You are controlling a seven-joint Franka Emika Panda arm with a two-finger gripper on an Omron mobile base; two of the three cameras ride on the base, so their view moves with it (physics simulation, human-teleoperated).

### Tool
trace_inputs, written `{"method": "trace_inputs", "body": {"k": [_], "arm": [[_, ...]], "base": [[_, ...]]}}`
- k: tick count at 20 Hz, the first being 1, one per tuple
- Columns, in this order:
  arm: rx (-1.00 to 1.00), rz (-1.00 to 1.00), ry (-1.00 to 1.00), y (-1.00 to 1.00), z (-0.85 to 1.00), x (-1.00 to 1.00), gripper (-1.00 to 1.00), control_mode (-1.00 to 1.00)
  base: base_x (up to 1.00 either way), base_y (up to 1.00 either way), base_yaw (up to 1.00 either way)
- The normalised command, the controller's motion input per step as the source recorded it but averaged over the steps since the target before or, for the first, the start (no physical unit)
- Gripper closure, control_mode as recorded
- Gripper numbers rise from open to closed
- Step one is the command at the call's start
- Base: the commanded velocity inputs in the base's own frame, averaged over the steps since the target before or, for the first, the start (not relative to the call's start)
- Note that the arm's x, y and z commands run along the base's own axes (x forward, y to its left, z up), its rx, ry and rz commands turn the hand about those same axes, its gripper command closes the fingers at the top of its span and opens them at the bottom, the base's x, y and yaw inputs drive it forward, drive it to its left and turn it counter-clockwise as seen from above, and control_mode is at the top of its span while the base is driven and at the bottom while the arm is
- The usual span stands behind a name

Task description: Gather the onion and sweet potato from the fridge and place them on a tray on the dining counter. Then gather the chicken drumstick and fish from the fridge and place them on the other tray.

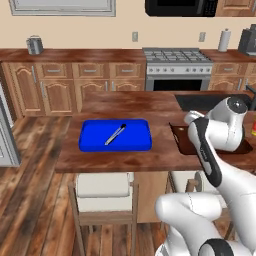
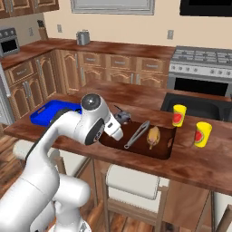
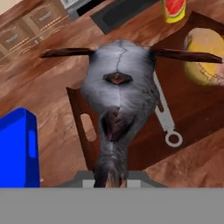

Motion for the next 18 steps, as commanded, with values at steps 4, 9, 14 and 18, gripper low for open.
{"method": "trace_inputs", "body": {"k": [4, 9, 14, 18], "arm": [[-0.02, 0.00, 0.08, 0.00, -0.42, 0.42, 1.00, -1.00], [0.00, 0.00, 0.03, -0.09, -0.35, 0.31, 1.00, -1.00], [0.00, 0.01, 0.03, -0.24, -0.33, 0.25, 1.00, -1.00], [0.00, 0.02, 0.03, -0.09, -0.29, 0.27, 1.00, -1.00]], "base": [[0.00, 0.00, 0.00], [0.00, 0.00, 0.00], [0.00, 0.00, 0.00], [0.00, 0.00, 0.00]]}}
